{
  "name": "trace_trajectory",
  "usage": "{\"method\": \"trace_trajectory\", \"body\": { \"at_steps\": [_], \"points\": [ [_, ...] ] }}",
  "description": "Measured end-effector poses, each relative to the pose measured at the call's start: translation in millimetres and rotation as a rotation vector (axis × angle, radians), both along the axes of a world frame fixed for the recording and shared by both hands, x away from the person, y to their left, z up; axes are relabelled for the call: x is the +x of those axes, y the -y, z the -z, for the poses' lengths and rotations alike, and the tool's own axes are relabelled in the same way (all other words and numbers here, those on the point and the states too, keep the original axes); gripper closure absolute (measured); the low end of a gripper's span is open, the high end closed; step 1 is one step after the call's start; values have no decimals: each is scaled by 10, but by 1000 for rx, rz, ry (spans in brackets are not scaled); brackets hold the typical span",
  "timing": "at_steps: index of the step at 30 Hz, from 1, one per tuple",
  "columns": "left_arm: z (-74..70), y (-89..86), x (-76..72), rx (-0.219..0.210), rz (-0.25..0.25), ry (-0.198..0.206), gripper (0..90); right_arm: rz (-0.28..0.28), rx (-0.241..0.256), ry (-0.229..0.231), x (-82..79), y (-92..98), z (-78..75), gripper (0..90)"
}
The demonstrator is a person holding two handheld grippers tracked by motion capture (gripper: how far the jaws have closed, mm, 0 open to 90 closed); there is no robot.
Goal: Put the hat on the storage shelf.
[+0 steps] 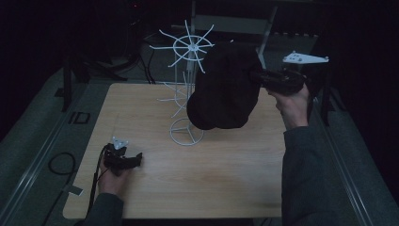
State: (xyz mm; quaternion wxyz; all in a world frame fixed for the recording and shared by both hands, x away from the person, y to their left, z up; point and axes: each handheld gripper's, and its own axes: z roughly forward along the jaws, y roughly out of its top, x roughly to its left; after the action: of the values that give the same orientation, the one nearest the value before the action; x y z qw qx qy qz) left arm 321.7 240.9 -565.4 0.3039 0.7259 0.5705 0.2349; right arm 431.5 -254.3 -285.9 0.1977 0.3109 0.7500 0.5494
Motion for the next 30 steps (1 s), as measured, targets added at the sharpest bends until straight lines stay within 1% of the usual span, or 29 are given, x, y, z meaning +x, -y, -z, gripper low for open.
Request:
{"method": "trace_trajectory", "body": {
  "at_steps": [5,9,15,21,26,30],
  "points": [
    [1,3,-1,-2,0,0,146,-9,-23,-1,3,-61,26,611],
    [1,3,-1,-2,1,1,146,-4,-18,-5,4,-53,30,568],
    [2,3,-1,-2,1,1,146,20,0,8,-27,15,8,506],
    [1,2,-1,0,1,1,146,46,0,8,-41,104,51,493],
    [1,3,-1,-2,1,1,146,56,1,-4,-41,148,116,495],
    [3,4,-1,-2,0,3,146,64,1,-18,-34,175,192,534]
  ]
}}
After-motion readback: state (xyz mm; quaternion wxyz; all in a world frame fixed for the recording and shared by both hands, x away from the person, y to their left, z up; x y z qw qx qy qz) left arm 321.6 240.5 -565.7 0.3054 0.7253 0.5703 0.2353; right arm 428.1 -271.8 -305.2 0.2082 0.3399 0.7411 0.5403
